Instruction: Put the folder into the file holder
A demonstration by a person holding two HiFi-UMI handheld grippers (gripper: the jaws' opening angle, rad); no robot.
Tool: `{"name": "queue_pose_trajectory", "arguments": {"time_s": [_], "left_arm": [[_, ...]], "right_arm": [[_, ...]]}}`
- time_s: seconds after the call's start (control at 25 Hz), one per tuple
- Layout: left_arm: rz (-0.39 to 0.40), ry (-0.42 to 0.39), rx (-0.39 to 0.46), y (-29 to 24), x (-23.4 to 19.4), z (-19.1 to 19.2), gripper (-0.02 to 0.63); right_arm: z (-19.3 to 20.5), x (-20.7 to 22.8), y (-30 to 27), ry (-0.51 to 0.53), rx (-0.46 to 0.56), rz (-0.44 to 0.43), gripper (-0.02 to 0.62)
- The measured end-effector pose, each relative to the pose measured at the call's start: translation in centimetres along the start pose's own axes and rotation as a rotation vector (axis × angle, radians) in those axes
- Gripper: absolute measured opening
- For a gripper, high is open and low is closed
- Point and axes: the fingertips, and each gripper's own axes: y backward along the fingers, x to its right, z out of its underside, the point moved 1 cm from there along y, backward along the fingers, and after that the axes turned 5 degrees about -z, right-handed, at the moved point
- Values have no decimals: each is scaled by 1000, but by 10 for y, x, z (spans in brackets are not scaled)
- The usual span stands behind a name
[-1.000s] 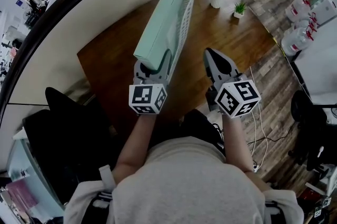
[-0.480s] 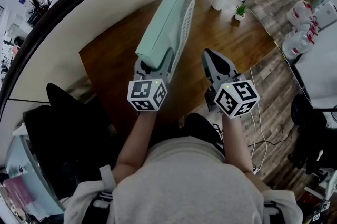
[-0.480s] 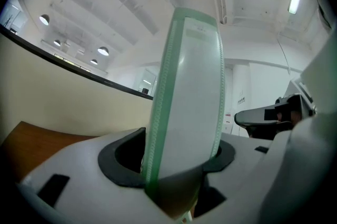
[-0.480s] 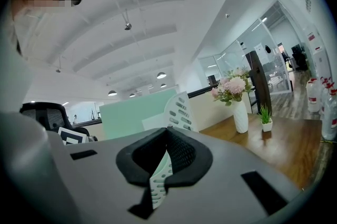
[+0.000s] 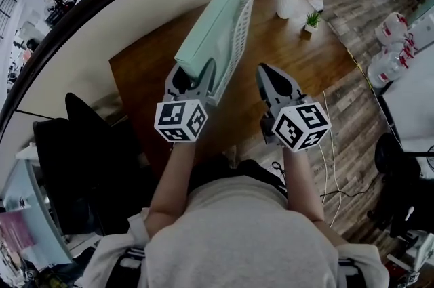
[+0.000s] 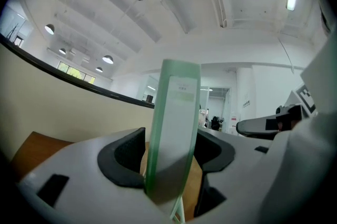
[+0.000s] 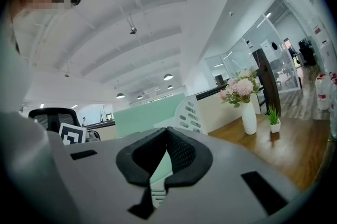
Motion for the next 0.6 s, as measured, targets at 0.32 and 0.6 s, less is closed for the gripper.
{"name": "queue_pose_trajectory", "arguments": {"time_s": [0.32,0.6], "left_arm": [[-61,-19,20,40,11,-19,259],[-55,-6,88,72,38,-40,215]], "right_arm": [[-7,-20,23,56,-30,-60,9],[-16,-35,49,84,-22,-95,9]]}}
